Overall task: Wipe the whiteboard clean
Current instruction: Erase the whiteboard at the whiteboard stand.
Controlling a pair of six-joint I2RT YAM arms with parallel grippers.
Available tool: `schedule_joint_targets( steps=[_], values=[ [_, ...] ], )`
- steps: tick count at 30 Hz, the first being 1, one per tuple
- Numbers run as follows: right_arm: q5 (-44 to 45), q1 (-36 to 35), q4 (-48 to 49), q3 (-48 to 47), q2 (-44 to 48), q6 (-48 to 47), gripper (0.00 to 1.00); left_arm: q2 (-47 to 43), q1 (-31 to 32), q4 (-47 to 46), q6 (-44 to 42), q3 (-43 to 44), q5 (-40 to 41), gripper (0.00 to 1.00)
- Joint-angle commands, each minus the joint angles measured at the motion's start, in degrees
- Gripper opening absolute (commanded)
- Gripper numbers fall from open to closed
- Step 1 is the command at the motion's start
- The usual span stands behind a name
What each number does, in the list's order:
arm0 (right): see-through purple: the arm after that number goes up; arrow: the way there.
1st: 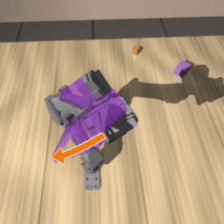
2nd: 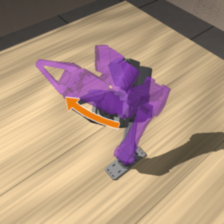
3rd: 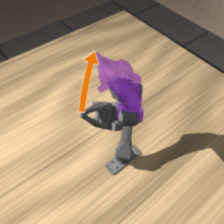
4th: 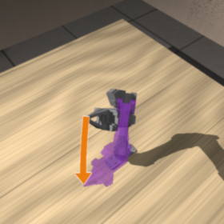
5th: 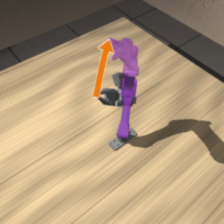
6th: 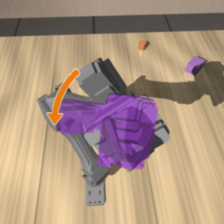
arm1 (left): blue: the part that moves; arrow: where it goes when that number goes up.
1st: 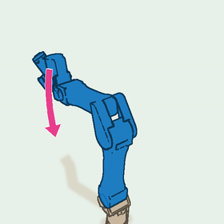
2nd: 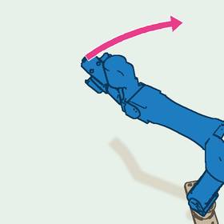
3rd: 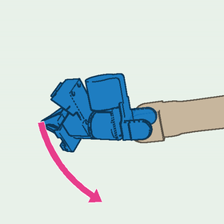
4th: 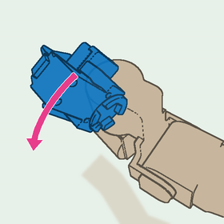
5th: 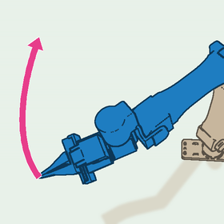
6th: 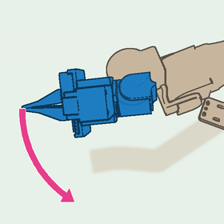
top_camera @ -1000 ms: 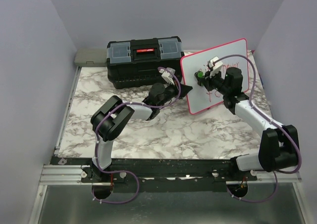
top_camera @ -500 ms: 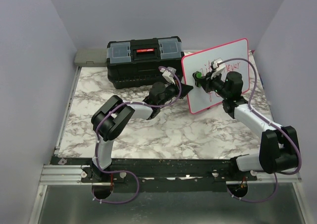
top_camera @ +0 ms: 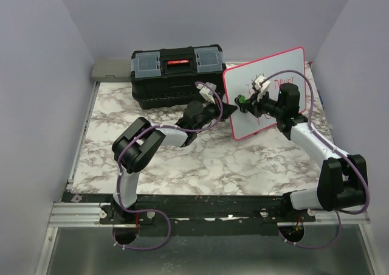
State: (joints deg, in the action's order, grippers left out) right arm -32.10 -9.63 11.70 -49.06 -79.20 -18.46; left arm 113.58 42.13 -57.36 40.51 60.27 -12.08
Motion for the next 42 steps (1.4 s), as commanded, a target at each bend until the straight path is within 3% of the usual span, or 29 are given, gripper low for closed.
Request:
schedule_joint_targets(
  steps=[1,4,8,10,15,20,23,27,32,35,38,42],
  values=[
    [-18.1,-0.2,-11.5,-1.3,-0.3,-8.1,0.01,-0.5,1.9,1.8,-4.0,0.0,-5.9,0.0],
    [-16.3,-0.2,-1.3,1.4,0.8,-0.1,0.01,-0.3,2.0,1.6,-3.9,-0.1,-5.6,0.0],
    [-3.3,-0.2,23.6,11.1,4.6,16.7,0.01,0.1,2.5,1.0,-3.7,-0.2,-5.5,0.0],
    [5.5,-0.2,27.6,12.1,5.3,22.2,0.01,0.3,2.5,0.8,-3.5,-0.3,-5.5,0.0],
    [19.5,-0.2,23.8,9.6,4.8,22.1,0.01,0.6,2.6,0.7,-3.4,-0.1,-5.5,0.0],
    [18.3,-0.2,15.7,5.9,2.0,16.3,0.01,0.1,2.6,1.2,-4.0,-0.2,-5.5,0.0],
    [14.6,-0.2,9.5,3.3,1.3,11.0,0.01,-0.1,2.6,1.1,-4.3,-0.4,-5.3,0.0],
    [2.9,-0.1,-0.4,1.2,1.5,0.1,0.01,0.3,2.5,1.0,-4.3,-0.4,-5.5,0.0],
    [-11.4,-0.1,-7.3,-0.5,0.8,-4.1,0.01,0.7,2.5,1.1,-4.2,0.3,-5.8,0.0],
    [-10.9,-0.2,-0.1,2.1,1.8,1.5,0.01,0.6,2.5,1.5,-4.5,0.7,-5.8,0.0],
    [1.4,-0.2,15.2,7.0,3.6,16.0,0.01,0.7,2.5,1.8,-4.5,1.1,-6.0,0.0],
    [14.0,-0.2,23.4,9.5,5.2,24.6,0.01,0.7,2.5,2.1,-4.6,1.3,-6.2,0.0]
  ],
)
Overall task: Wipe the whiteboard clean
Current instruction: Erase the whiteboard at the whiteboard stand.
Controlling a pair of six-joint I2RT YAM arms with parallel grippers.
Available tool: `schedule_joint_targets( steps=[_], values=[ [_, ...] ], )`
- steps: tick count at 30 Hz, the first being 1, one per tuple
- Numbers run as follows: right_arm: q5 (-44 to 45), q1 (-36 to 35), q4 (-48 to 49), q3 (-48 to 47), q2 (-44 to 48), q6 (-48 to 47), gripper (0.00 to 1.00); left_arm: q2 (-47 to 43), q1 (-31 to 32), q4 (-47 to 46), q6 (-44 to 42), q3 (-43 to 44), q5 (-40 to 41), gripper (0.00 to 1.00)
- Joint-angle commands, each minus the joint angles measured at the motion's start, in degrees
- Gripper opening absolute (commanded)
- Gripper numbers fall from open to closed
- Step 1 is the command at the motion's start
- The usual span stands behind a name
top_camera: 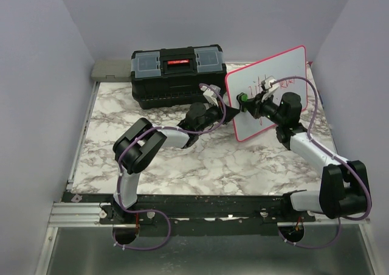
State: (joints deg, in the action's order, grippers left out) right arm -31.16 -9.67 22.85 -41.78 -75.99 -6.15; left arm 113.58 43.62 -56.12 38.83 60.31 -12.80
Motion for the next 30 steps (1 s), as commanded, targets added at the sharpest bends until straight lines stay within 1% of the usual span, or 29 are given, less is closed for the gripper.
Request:
schedule_joint_targets(
  steps=[1,5,8,12,13,15,17,20,22,23,25,26,28,30],
  values=[
    [15.5,-0.1,12.8,2.4,2.2,12.9,0.01,0.7,1.0,0.8,-2.9,1.4,-5.5,0.0],
    [21.2,-0.1,12.6,2.0,1.8,12.8,0.01,0.4,1.1,1.2,-3.1,1.1,-5.6,0.0],
    [22.5,-0.1,10.2,0.7,0.4,12.0,0.01,-0.1,1.1,1.2,-3.1,0.7,-5.5,0.0],
    [23.0,0.0,2.5,-3.5,-2.6,7.3,0.01,-0.7,1.1,1.2,-3.4,0.6,-5.3,0.0],
    [22.1,-0.1,-0.8,-4.9,-3.2,4.0,0.01,-0.7,1.1,1.2,-3.4,0.6,-5.4,0.0],
    [18.4,0.0,-5.7,-6.9,-3.8,-0.4,0.01,-1.0,1.0,1.4,-3.6,0.5,-5.4,0.0],
    [9.2,0.5,-11.0,-7.9,-3.4,-5.8,0.01,-1.2,1.1,1.6,-4.0,0.5,-5.4,0.0],
    [-4.9,0.5,-14.8,-7.6,-2.4,-10.7,0.01,-1.3,1.0,1.4,-4.2,0.2,-5.5,0.0],
    [-10.0,0.4,-17.5,-8.0,-2.7,-13.9,0.01,-1.4,1.0,1.1,-4.2,0.0,-5.4,0.0],
    [-10.6,0.4,-18.7,-8.3,-3.0,-15.2,0.01,-1.4,1.0,0.9,-4.2,-0.1,-5.5,0.0],
    [-8.0,0.5,-18.7,-8.5,-3.4,-15.5,0.01,-1.4,1.0,0.7,-4.2,-0.2,-5.6,0.0],
    [-4.6,0.5,-15.3,-7.6,-3.4,-12.4,0.01,-1.5,1.0,0.7,-4.2,-0.2,-5.6,0.0],
    [6.6,0.6,-5.8,-5.1,-2.7,-2.6,0.01,-1.6,1.0,0.6,-4.3,-0.3,-5.7,0.0],
    [16.4,0.8,2.8,-1.8,-1.6,3.6,0.01,-1.6,1.0,0.4,-4.3,-0.3,-5.8,0.0]
  ],
)
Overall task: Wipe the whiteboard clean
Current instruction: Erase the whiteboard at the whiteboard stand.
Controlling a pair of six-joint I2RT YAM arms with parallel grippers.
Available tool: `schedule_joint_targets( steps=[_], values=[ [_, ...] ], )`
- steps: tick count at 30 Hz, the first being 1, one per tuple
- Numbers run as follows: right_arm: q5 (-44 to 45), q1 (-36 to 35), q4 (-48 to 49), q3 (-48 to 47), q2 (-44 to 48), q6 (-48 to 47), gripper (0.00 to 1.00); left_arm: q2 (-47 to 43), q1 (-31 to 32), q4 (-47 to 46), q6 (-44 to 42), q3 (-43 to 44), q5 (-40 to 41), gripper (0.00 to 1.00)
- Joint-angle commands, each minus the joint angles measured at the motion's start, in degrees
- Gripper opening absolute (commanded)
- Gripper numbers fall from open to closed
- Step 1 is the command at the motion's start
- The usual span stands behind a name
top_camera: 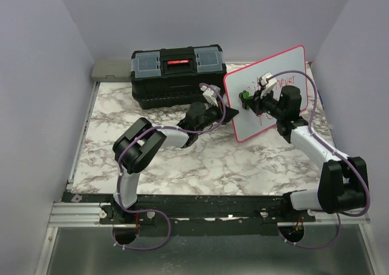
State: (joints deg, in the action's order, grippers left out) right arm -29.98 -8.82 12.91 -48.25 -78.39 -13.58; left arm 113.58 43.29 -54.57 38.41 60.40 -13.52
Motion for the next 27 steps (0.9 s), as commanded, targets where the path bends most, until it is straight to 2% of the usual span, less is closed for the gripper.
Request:
schedule_joint_targets(
  steps=[1,4,6,7,11,12,14,16,18,21,24,27],
  values=[
    [19.5,0.1,17.4,6.8,1.3,13.1,0.01,-1.6,1.3,-1.2,-3.8,-0.4,-5.1,0.0],
    [23.4,0.8,21.4,8.7,1.6,13.4,0.01,-1.5,1.4,-1.2,-3.9,-0.4,-5.2,0.0],
    [22.6,1.4,16.9,6.4,0.0,11.2,0.01,-1.5,1.3,-1.1,-3.9,-0.2,-5.3,0.0],
    [20.1,1.7,12.6,4.4,-1.1,8.9,0.01,-1.5,1.3,-1.1,-3.9,-0.2,-5.3,0.0],
    [-1.8,2.4,-6.3,-3.0,-4.6,-2.5,0.01,-1.7,1.4,-0.9,-4.0,0.0,-5.3,0.0],
    [-7.1,2.4,-7.5,-3.4,-4.9,-2.8,0.01,-1.7,1.3,-0.9,-4.1,0.0,-5.4,0.0],
    [-10.2,2.2,-2.8,-2.0,-4.3,1.5,0.01,-1.6,1.4,-0.9,-4.0,0.1,-5.5,0.0],
    [-7.8,2.0,4.3,0.4,-2.7,7.4,0.01,-1.4,1.3,-0.8,-4.0,0.1,-5.5,0.0],
    [-1.7,1.7,11.1,2.6,-0.3,16.4,0.01,-1.1,1.3,-1.0,-3.9,0.3,-5.5,0.0],
    [4.9,1.6,16.9,4.5,3.0,24.4,0.01,-0.7,1.4,-1.1,-3.6,0.7,-5.7,0.0],
    [16.6,1.7,15.3,3.6,3.6,25.9,0.01,-0.5,1.4,-0.6,-3.6,1.0,-5.9,0.0],
    [26.0,1.7,11.1,1.0,0.5,22.8,0.01,-0.6,1.3,-0.2,-3.9,1.1,-5.9,0.0]
  ],
)
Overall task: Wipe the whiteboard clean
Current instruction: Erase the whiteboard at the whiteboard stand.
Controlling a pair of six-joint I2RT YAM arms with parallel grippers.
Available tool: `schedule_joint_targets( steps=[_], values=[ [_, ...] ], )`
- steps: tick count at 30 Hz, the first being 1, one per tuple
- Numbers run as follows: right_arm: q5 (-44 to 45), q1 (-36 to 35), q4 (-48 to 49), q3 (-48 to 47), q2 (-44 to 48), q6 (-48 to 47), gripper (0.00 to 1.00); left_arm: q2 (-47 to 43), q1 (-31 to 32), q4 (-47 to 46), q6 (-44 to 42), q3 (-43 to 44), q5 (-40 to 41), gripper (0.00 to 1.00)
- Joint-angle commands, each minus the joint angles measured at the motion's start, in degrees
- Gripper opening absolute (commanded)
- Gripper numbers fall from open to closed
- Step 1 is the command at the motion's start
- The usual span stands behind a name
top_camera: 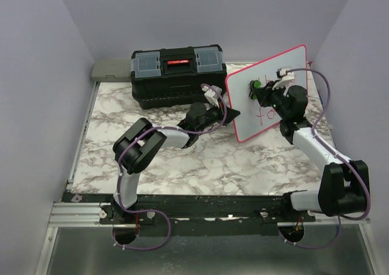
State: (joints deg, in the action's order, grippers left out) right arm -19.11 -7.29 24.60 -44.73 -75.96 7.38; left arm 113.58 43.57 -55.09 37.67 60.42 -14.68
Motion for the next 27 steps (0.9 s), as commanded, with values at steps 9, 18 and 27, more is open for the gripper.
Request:
schedule_joint_targets(
  steps=[9,18,27],
  values=[
    [-15.0,0.2,-16.7,-7.5,-5.0,-17.7,0.01,-0.8,1.1,0.5,-3.6,0.8,-4.7,0.0],
    [-10.4,0.1,-6.2,-3.7,-3.3,-7.7,0.01,-0.6,1.1,0.1,-3.2,1.0,-5.0,0.0],
    [18.7,0.2,-1.3,-3.2,-5.3,0.5,0.01,-1.0,1.0,-0.3,-3.4,0.2,-4.9,0.0]
  ],
)
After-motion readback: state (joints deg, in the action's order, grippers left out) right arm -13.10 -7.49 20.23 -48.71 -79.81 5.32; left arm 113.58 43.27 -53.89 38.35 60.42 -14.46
